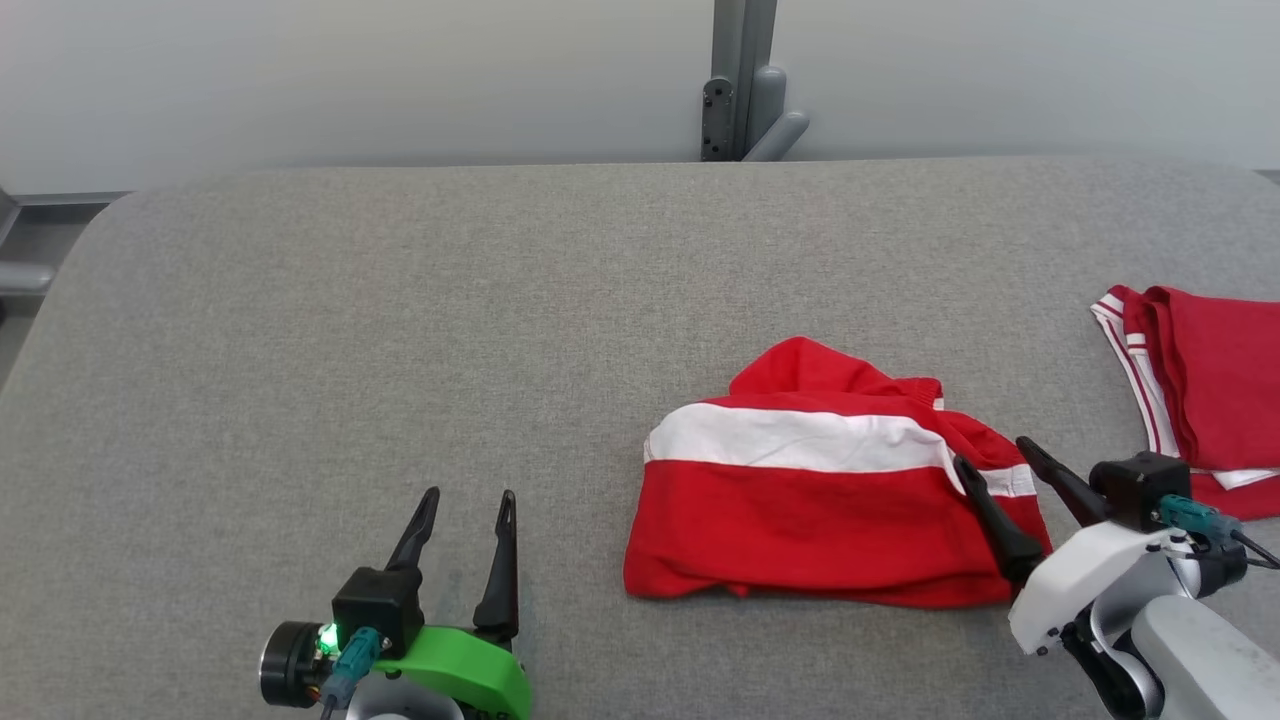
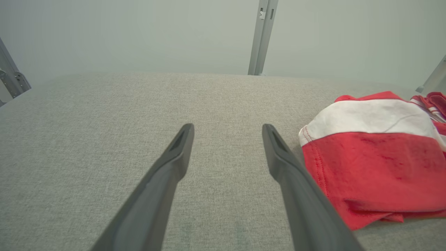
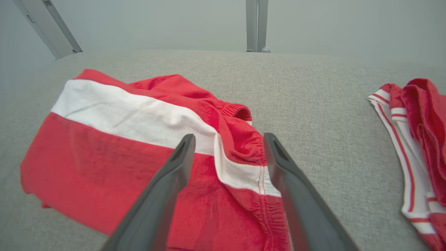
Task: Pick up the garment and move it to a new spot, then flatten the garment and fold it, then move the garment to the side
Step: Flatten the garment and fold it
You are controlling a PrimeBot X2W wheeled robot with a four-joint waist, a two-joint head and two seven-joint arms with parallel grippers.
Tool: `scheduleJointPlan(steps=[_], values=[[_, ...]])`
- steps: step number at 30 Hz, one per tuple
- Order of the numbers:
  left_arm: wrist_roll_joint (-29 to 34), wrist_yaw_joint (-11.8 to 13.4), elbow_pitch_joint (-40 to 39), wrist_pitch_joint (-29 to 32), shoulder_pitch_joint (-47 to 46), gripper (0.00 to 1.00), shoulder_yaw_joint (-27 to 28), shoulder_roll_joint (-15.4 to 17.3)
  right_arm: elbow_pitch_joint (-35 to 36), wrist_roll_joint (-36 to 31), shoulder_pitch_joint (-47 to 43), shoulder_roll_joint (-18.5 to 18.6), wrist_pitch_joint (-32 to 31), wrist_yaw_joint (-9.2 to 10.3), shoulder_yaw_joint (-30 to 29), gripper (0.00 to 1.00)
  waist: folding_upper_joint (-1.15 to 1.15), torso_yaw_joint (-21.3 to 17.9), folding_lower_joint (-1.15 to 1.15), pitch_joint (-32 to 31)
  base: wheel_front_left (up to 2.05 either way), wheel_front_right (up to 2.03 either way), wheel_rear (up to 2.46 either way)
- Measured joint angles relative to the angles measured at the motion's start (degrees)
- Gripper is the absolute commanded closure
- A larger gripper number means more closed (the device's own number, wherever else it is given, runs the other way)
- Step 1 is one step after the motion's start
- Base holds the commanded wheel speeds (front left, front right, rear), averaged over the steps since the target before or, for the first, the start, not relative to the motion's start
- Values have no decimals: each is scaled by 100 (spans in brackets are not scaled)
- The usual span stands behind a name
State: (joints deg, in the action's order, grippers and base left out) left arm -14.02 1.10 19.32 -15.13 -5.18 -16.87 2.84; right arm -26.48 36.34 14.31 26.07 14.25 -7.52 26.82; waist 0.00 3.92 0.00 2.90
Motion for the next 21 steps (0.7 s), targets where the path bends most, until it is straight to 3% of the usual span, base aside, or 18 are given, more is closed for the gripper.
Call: scheduleJointPlan(steps=[8,14,21], values=[[-5,-1,8,1,-26,0,-88,0,-943,-468,933,-246,-242,0,667,0,0,260,0,65,0,0,0],[-44,15,-7,1,-98,0,-140,0,-984,-163,1591,-521,-289,-1,1581,0,0,479,0,189,0,0,0],[-156,78,-38,1,-161,0,-220,0,-948,552,2297,-304,-1089,-1,2815,0,0,835,0,273,0,0,0]])
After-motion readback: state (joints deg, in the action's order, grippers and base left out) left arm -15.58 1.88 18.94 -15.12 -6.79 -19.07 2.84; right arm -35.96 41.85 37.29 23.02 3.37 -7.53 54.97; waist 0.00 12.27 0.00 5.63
